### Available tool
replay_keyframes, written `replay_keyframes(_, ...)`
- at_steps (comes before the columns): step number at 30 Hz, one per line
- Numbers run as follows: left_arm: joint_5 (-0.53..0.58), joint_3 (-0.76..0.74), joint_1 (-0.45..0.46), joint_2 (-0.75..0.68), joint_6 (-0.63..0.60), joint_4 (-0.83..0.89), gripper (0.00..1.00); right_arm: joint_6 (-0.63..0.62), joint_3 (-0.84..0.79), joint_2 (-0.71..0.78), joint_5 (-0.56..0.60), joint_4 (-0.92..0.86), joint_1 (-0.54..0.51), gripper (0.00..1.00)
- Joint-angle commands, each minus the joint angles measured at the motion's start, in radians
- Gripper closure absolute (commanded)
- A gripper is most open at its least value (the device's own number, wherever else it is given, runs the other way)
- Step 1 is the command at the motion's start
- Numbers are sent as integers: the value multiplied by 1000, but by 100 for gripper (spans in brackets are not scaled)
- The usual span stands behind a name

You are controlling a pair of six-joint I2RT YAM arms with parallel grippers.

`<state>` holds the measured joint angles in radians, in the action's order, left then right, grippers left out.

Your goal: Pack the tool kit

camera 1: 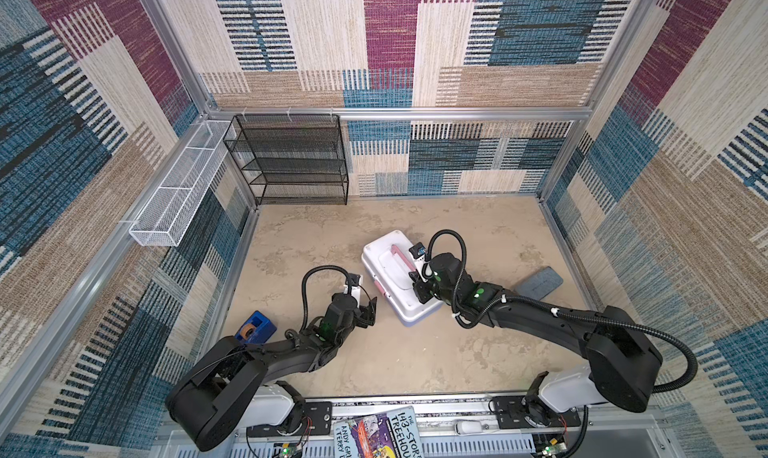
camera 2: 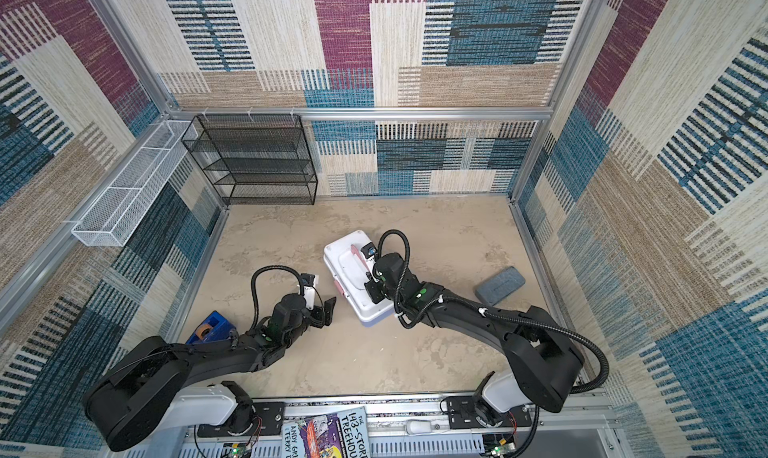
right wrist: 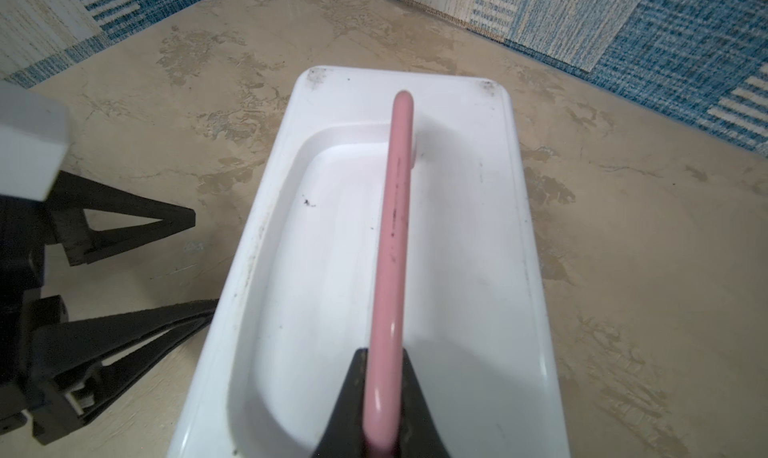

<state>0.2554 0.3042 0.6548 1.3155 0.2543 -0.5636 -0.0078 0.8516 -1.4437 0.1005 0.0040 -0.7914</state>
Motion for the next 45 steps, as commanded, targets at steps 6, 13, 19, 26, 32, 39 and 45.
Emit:
replay_keyframes(6,-34,-10,-1,-3,-11,-38,16,-123,-53,31,-111,-26,20,90)
replay_keyframes(13,-103,-19,-1,-30,-18,-38,20,-162,-69,43,-129,-30,25,90)
replay_keyframes(19,-131,-66,0,-49,-29,-91,21,-174,-75,46,-152,-17,42,90)
replay_keyframes(26,-139,-81,0,-86,-36,-66,21,-180,-71,40,-156,-19,47,90)
replay_keyframes(32,-162,-103,0,-78,-79,-98,21,-197,-95,51,-173,5,57,89)
replay_keyframes(39,-249,-121,0,-12,-118,-211,23,-212,-95,50,-183,3,61,90)
replay_keyframes(45,-302,-135,-1,52,-124,-314,23,-219,-98,51,-201,7,66,90)
